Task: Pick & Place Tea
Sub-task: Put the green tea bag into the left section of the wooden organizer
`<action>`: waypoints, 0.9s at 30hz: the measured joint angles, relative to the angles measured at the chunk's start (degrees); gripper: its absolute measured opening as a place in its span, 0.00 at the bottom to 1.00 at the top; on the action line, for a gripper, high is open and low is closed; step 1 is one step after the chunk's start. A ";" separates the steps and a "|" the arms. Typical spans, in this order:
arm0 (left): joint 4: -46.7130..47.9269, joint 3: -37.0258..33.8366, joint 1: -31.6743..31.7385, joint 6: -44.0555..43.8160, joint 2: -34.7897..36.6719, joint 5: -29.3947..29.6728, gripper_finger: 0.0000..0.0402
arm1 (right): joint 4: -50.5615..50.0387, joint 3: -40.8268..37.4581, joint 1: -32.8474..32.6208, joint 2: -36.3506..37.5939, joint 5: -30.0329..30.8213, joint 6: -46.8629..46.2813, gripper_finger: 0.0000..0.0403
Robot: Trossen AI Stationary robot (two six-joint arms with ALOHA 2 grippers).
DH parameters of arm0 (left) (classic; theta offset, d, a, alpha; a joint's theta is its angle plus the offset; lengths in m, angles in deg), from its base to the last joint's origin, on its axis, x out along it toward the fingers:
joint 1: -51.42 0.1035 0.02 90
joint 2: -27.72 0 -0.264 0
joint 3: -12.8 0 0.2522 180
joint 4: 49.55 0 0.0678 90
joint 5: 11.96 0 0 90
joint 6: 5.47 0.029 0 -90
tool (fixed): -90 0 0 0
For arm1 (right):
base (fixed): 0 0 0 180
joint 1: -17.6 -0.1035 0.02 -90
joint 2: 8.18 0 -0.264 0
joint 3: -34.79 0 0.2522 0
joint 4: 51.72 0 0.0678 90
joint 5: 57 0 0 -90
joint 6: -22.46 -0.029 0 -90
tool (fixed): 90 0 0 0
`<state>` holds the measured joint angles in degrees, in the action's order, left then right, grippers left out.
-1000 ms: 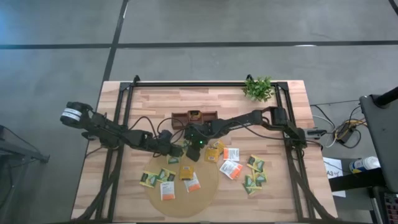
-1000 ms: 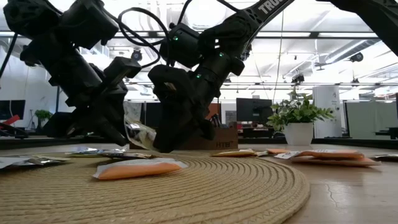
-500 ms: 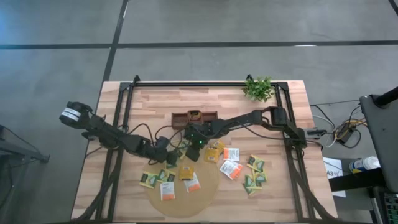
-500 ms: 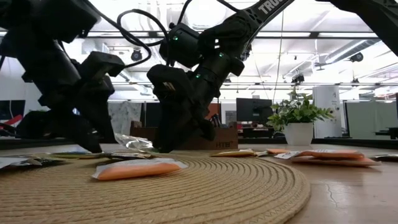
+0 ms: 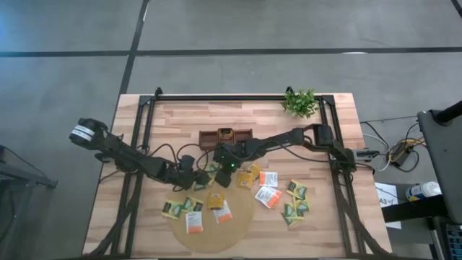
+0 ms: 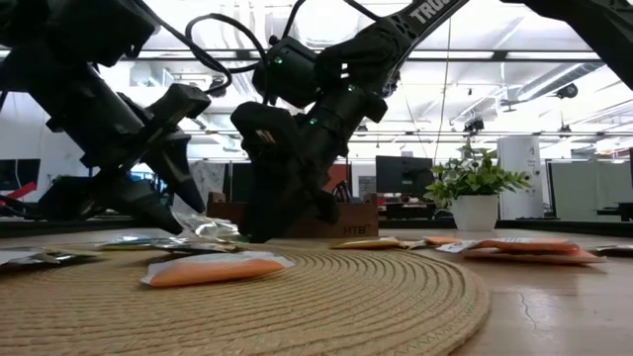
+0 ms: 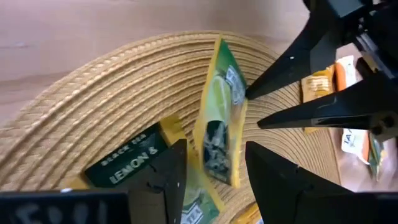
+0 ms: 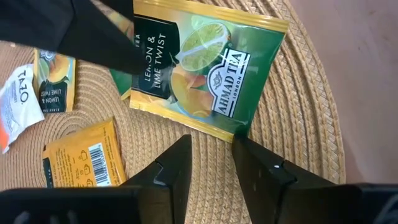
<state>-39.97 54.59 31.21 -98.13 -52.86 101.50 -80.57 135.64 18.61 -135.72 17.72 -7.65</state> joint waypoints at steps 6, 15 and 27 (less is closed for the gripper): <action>-3.70 -0.01 0.00 0.02 -1.47 0.61 0.37 | 2.24 -0.09 0.00 -0.14 -0.23 -3.22 0.30; -4.32 -0.02 -0.39 0.03 -2.00 -0.85 0.26 | 2.09 -0.09 -0.02 -0.14 -0.23 -3.36 0.30; -3.75 -0.02 -2.48 0.14 -1.99 4.76 0.18 | 2.07 -0.04 -0.02 -0.11 -0.32 -3.36 0.30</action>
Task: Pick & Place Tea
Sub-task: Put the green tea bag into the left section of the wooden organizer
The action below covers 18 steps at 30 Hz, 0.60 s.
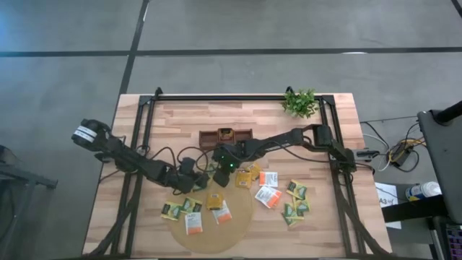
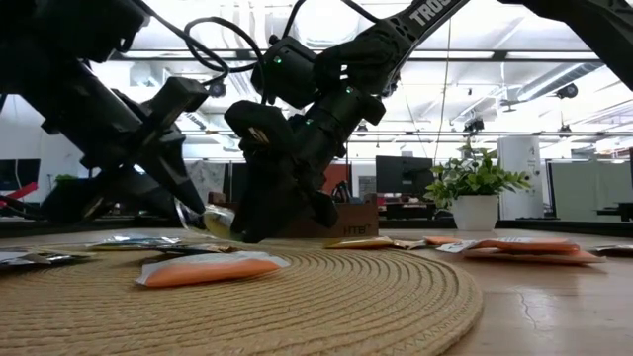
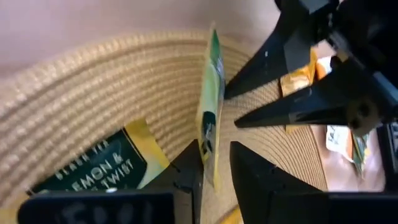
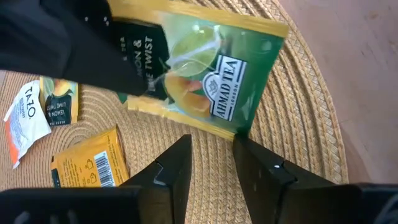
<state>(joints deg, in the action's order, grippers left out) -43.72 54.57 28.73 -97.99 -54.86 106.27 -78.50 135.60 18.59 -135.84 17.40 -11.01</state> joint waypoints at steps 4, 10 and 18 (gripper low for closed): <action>0.04 0.00 0.44 1.67 0.02 1.22 0.10 | 0.00 0.02 0.00 0.04 -0.06 0.25 0.30; 0.96 0.48 0.76 4.96 0.77 1.19 0.01 | -0.89 -0.02 0.06 2.31 -0.36 2.85 0.30; 26.15 9.27 5.91 21.49 12.52 -4.03 0.00 | -12.83 0.02 1.51 12.29 8.65 13.11 0.30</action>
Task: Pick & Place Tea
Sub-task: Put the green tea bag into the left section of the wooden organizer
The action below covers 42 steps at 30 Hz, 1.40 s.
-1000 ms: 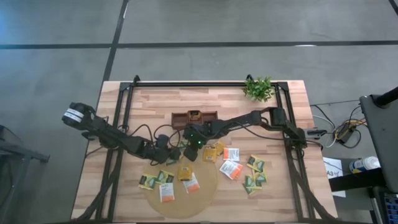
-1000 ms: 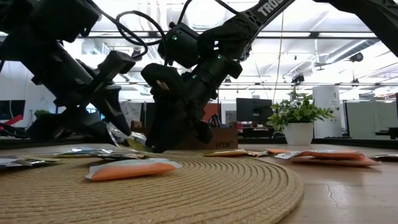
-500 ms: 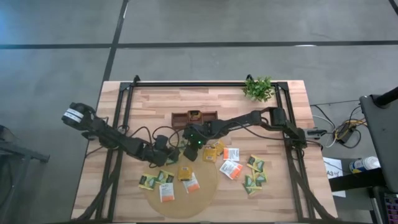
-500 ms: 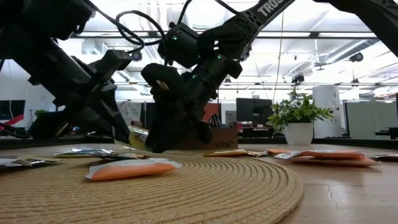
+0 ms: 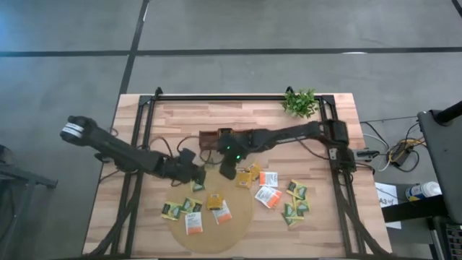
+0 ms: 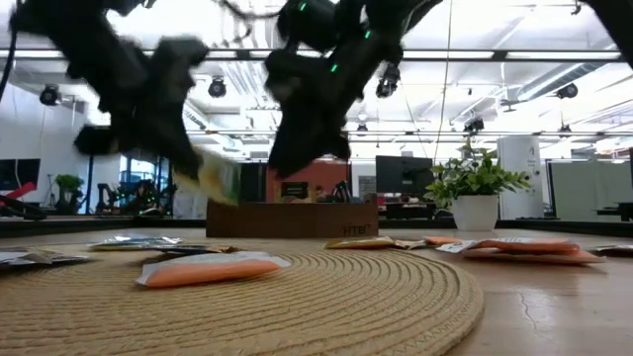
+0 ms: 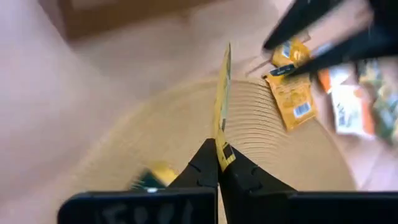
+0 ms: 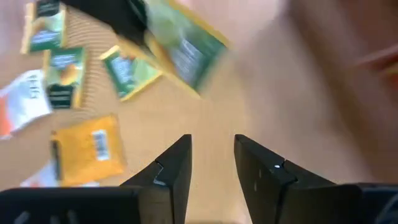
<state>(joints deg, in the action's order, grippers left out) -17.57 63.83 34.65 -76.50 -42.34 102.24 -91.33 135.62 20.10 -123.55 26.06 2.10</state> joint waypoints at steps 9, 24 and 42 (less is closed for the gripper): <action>30.08 21.91 17.75 39.75 3.43 -7.68 0.00 | -10.16 -0.50 4.57 11.37 7.59 4.04 0.30; 36.16 37.07 22.40 71.30 -7.91 -20.27 0.00 | 0.21 -6.40 2.15 19.69 8.43 15.37 0.30; 31.23 38.25 20.65 71.15 -11.19 -20.61 0.00 | 3.71 -4.92 -0.48 16.94 8.56 15.52 0.30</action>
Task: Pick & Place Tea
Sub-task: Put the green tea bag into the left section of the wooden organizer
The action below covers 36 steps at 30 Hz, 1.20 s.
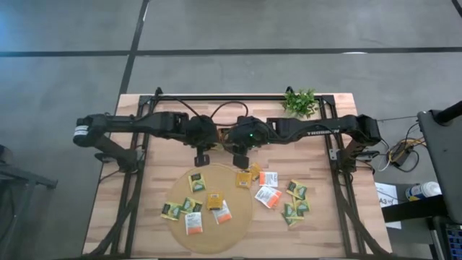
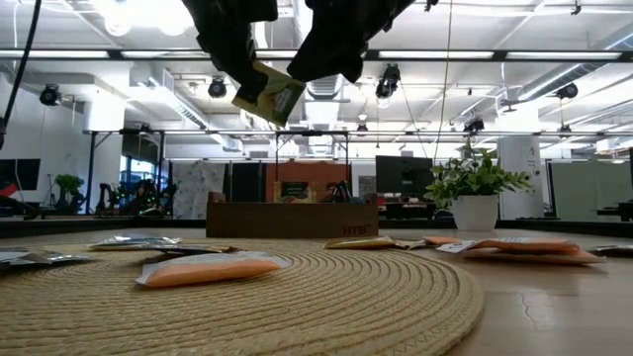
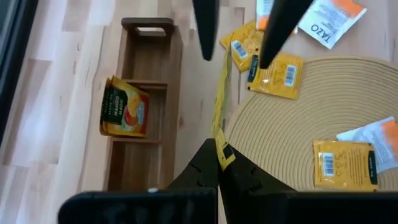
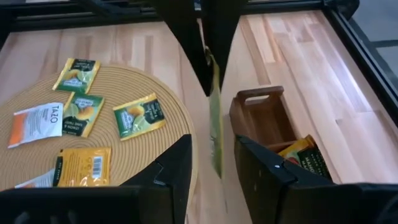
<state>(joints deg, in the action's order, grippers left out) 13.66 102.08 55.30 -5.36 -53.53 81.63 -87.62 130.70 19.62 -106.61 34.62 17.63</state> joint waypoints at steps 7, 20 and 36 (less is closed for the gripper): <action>-2.13 0.00 -1.07 -0.35 0.00 -0.10 0.00 | 0.24 0.00 0.11 -0.09 0.01 -0.14 0.30; -3.45 0.00 -1.44 -1.74 0.09 -0.92 0.00 | -0.36 -1.34 0.13 -0.09 -0.51 -2.67 0.13; -2.26 -0.18 -1.53 -8.04 3.88 -0.69 0.13 | 3.55 -3.58 0.13 -0.22 -0.54 -7.08 0.02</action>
<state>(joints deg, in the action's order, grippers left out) 11.40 101.90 53.77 -13.39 -49.65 80.94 -84.06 127.12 19.75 -106.83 34.08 10.55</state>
